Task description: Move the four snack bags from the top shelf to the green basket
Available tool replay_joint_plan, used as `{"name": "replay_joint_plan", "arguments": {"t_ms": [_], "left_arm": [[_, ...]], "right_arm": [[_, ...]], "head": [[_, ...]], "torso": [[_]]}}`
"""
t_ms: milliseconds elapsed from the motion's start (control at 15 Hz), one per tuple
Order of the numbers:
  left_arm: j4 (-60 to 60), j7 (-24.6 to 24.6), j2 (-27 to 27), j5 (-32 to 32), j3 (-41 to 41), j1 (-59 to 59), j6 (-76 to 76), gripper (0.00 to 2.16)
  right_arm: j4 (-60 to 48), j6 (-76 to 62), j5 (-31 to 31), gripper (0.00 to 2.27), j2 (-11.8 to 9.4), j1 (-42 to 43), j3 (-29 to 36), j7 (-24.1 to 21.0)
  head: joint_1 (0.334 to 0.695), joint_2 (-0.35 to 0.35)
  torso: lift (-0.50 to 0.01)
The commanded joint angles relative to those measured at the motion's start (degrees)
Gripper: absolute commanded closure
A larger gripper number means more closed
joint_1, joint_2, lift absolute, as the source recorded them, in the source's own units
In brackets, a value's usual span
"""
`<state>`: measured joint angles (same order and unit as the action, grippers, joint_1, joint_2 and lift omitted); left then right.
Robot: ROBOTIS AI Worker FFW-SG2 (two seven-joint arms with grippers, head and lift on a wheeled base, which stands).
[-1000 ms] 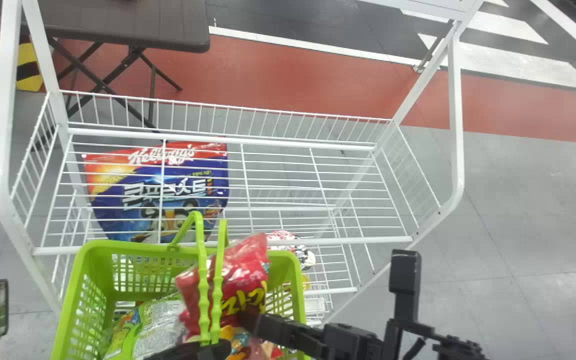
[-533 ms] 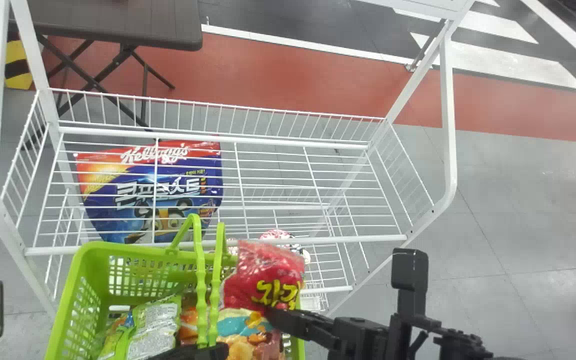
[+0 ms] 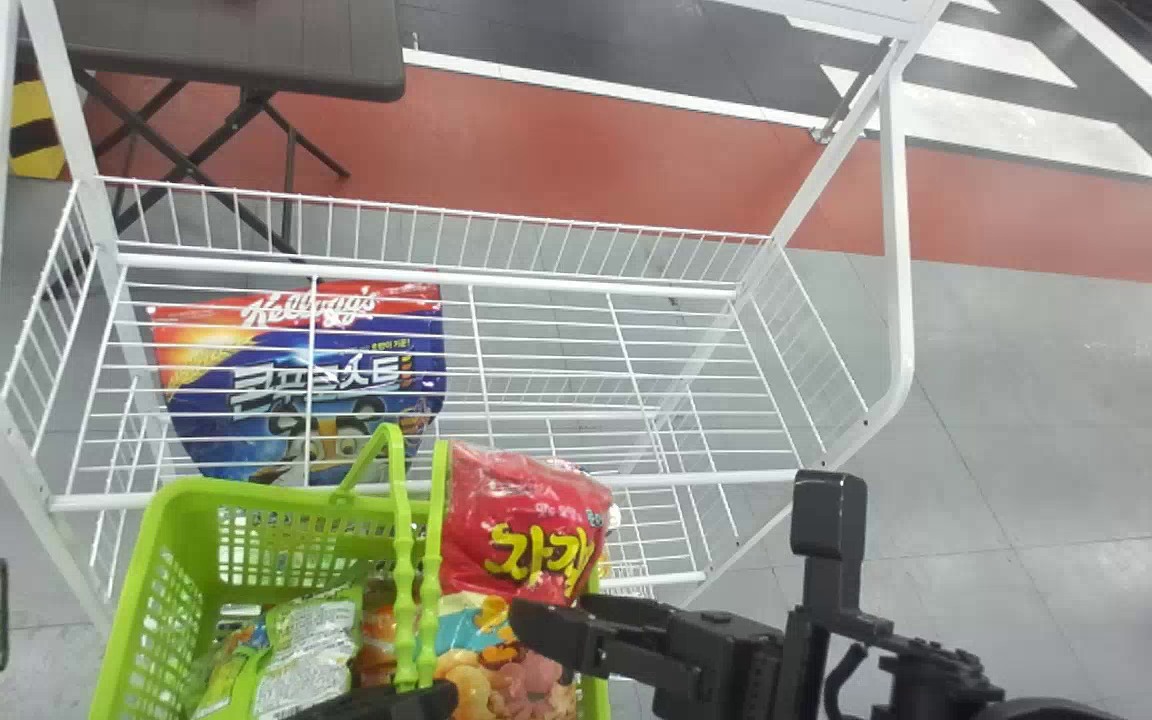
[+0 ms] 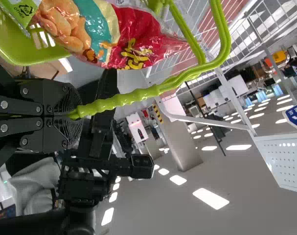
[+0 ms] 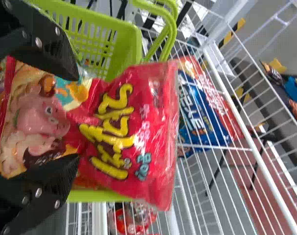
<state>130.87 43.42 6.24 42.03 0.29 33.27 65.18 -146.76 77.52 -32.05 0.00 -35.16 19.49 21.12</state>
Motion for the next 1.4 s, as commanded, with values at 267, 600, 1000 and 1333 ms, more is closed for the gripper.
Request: {"name": "replay_joint_plan", "arguments": {"t_ms": [267, 600, 1000, 1333], "left_arm": [[-0.18, 0.44, -0.09, 0.16, -0.02, 0.74, 0.18, 1.36], [-0.09, 2.29, 0.27, 0.25, 0.77, 4.87, 0.0, 1.36], [-0.26, 4.13, 0.44, 0.07, 2.17, 9.09, 0.0, 1.36], [-0.62, 4.13, 0.62, 0.07, 2.09, 9.09, 0.18, 1.36]], "right_arm": [[-0.1, -45.74, 17.72, 0.05, 0.05, -4.39, -9.03, 4.64], [2.09, -64.9, 29.15, 0.05, 0.05, -7.73, -16.23, -4.68], [6.66, -72.11, 29.15, 0.05, 0.05, -10.37, -17.11, -10.66], [6.66, -74.92, 28.97, 0.05, 0.05, -12.39, -17.11, -11.62]], "head": [[0.695, -0.35], [0.695, -0.35], [0.695, -0.35], [0.695, -0.35]], "torso": [[0.0], [0.0], [0.0], [0.0]]}}
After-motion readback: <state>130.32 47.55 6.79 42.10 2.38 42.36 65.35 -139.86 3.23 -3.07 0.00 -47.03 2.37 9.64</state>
